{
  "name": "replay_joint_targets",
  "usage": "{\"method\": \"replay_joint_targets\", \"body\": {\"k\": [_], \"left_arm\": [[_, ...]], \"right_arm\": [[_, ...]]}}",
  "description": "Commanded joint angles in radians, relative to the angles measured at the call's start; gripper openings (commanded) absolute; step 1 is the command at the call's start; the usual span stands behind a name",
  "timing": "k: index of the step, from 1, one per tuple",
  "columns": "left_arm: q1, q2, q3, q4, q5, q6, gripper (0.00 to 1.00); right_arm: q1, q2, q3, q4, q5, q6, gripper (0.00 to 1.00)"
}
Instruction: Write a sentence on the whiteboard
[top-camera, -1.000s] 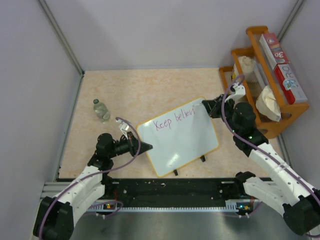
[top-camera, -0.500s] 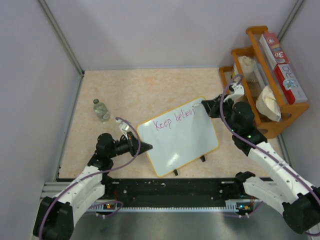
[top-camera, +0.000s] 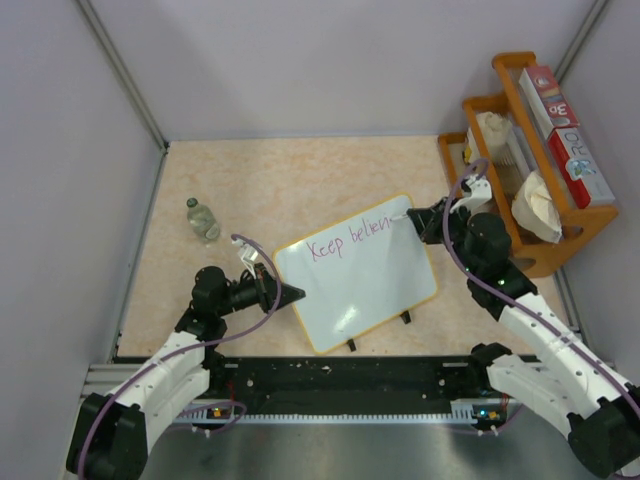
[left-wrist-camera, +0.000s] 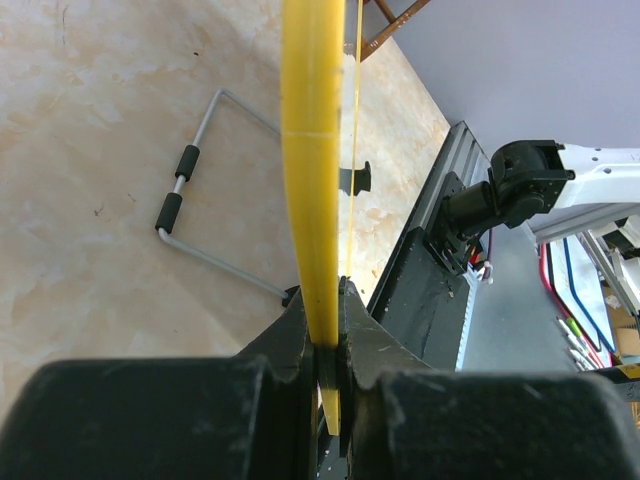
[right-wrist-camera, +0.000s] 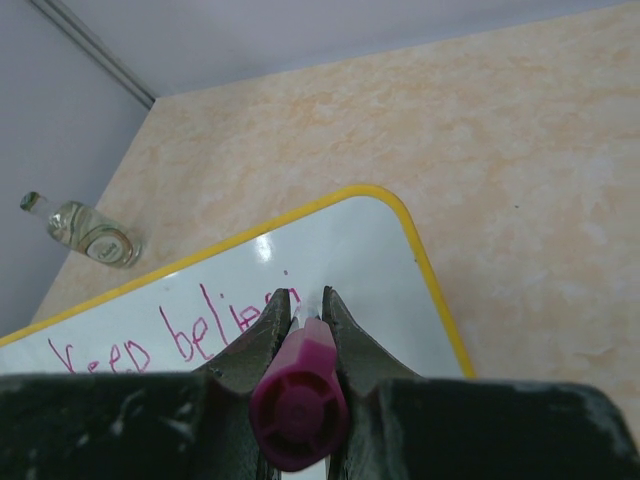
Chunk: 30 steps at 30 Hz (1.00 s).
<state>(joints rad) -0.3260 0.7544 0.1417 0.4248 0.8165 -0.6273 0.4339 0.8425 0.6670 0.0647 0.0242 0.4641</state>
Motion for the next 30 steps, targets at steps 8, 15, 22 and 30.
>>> {"method": "replay_joint_targets", "body": {"k": [8, 15, 22, 30], "left_arm": [[-0.010, 0.002, -0.037, -0.061, 0.027, 0.140, 0.00], [-0.010, -0.001, -0.037, -0.061, 0.029, 0.140, 0.00], [-0.010, 0.000, -0.037, -0.061, 0.027, 0.140, 0.00], [-0.010, 0.002, -0.037, -0.060, 0.029, 0.141, 0.00]], "right_arm": [[-0.012, -0.003, -0.001, 0.041, 0.019, -0.012, 0.00], [-0.012, 0.013, 0.026, 0.049, 0.008, -0.010, 0.00], [-0.012, 0.021, 0.042, 0.057, 0.008, -0.005, 0.00], [-0.011, 0.029, 0.054, 0.067, 0.002, -0.008, 0.00]]}}
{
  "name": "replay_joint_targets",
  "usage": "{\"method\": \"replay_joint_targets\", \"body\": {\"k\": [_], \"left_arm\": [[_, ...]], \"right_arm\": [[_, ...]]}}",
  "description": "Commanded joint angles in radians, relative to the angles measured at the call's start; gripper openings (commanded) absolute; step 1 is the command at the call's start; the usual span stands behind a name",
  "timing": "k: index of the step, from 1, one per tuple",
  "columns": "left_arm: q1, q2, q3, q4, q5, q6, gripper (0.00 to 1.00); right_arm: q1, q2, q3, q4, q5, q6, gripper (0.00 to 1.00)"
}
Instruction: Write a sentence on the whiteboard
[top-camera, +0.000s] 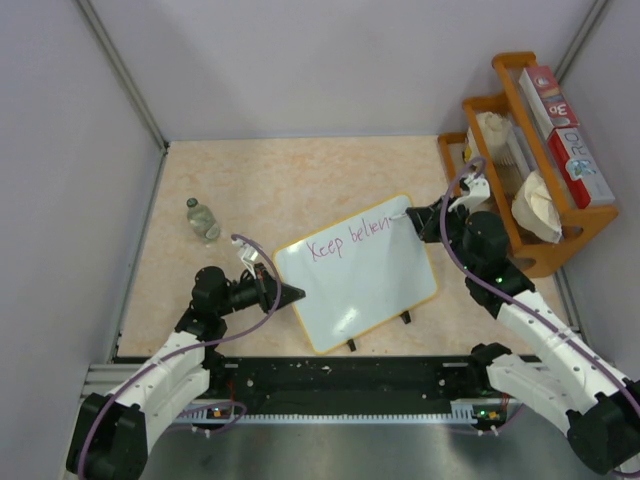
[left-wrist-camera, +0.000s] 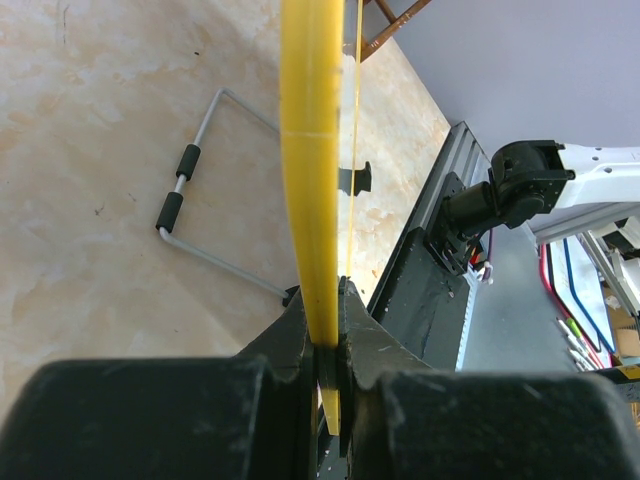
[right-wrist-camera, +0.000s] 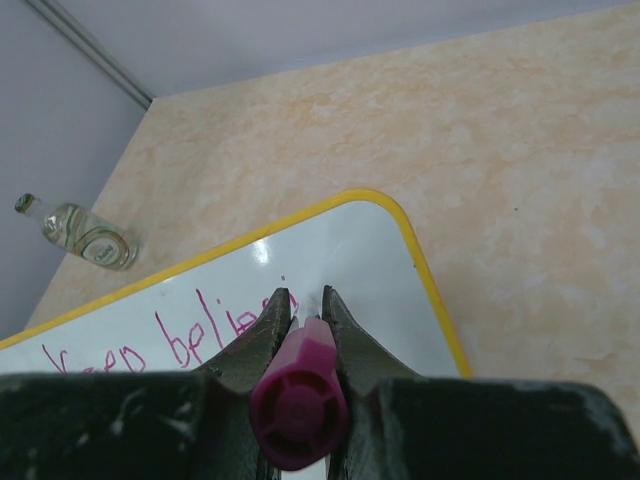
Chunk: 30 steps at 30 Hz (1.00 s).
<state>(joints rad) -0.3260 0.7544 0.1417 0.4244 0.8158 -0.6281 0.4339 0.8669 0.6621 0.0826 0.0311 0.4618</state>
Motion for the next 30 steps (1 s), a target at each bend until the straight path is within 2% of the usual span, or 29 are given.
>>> {"method": "replay_joint_targets", "body": {"k": [1, 30], "left_arm": [[-0.010, 0.000, -0.037, -0.059, 0.029, 0.142, 0.00], [-0.010, 0.003, -0.037, -0.058, 0.031, 0.140, 0.00]], "right_arm": [[-0.012, 0.004, 0.060, 0.049, -0.005, -0.006, 0.00], [-0.011, -0.036, -0.058, 0.013, 0.016, -0.009, 0.00]]}}
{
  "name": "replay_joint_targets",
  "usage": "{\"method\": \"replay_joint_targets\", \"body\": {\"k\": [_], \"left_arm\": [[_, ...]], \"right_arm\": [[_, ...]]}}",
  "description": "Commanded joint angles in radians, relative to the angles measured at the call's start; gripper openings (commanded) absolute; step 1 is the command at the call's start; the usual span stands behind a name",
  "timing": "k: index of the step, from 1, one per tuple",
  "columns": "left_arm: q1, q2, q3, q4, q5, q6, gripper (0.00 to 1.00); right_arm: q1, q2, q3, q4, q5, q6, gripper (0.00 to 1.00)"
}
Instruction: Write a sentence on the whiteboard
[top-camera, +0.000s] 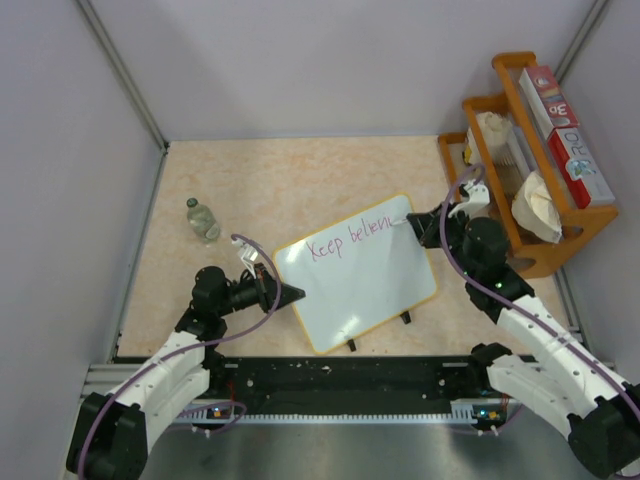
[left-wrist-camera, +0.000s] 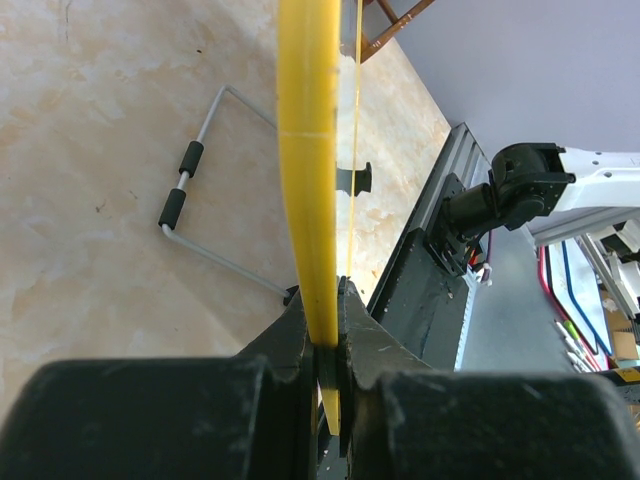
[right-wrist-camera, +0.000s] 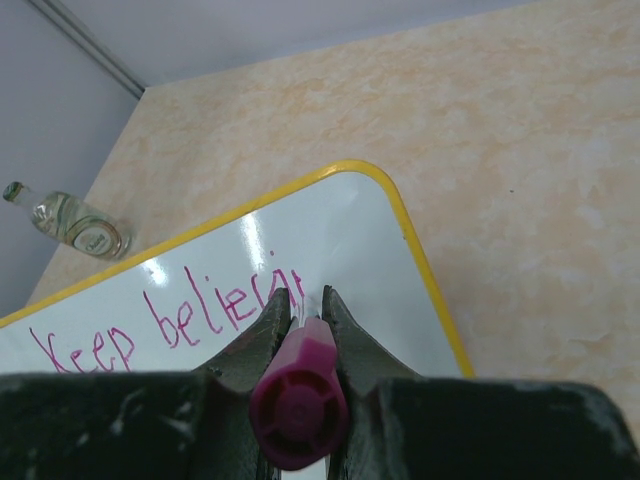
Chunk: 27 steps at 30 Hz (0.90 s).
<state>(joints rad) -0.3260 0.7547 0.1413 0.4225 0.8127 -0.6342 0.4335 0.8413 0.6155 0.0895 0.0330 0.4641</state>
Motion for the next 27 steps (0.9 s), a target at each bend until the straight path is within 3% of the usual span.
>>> {"method": "replay_joint_targets", "body": {"k": [1, 15, 27], "left_arm": [[-0.010, 0.005, -0.037, -0.056, 0.034, 0.146, 0.00], [-0.010, 0.000, -0.037, -0.056, 0.036, 0.146, 0.00], [-0.010, 0.003, -0.037, -0.056, 0.036, 0.146, 0.00]], "right_arm": [[-0.012, -0.011, -0.011, 0.006, 0.018, -0.012, 0.00], [-0.012, 0.039, 0.102, 0.024, 0.027, -0.016, 0.00], [-0.012, 0.053, 0.102, 0.023, 0.051, -0.025, 0.00]]}}
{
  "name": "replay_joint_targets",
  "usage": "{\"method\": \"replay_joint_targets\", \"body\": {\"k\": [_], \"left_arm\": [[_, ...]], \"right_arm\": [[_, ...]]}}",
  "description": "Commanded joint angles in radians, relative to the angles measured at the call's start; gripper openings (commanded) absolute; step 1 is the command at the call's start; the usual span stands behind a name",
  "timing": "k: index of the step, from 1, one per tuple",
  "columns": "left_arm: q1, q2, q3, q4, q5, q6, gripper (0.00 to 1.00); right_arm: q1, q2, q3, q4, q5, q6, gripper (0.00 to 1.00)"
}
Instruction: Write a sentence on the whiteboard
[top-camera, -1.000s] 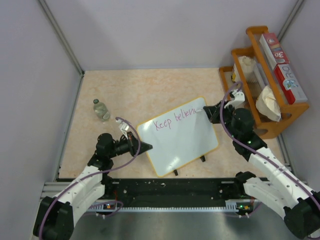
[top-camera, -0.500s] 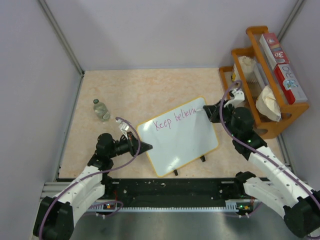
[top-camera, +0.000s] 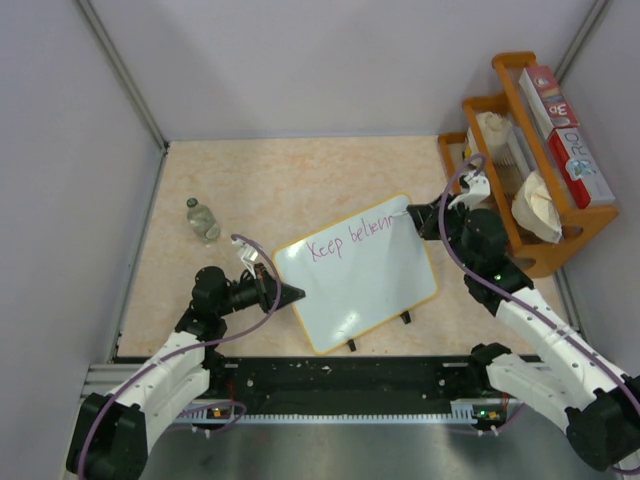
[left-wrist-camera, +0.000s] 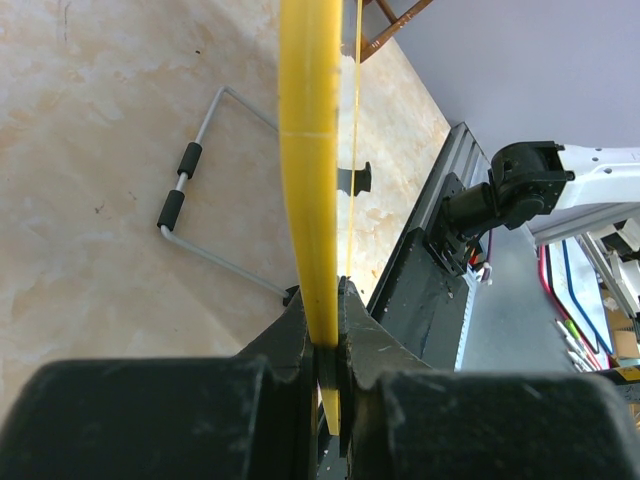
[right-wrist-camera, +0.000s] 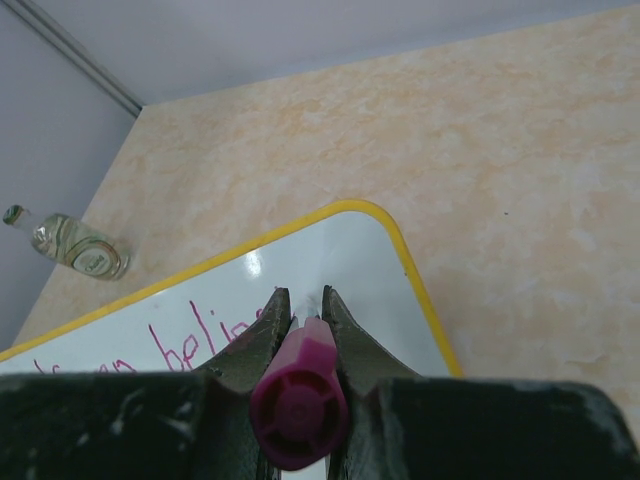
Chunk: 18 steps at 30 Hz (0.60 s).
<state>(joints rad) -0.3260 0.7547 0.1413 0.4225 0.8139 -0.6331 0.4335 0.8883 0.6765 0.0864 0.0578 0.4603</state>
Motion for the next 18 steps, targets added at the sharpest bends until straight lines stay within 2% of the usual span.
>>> {"method": "replay_joint_targets", "body": {"k": [1, 18], "left_arm": [[-0.010, 0.002, -0.037, -0.056, 0.034, 0.145, 0.00], [-0.010, 0.000, -0.037, -0.056, 0.033, 0.144, 0.00]], "right_arm": [[-0.012, 0.001, 0.038, 0.024, 0.027, -0.023, 0.00], [-0.018, -0.069, -0.063, -0.004, 0.013, -0.012, 0.00]]}}
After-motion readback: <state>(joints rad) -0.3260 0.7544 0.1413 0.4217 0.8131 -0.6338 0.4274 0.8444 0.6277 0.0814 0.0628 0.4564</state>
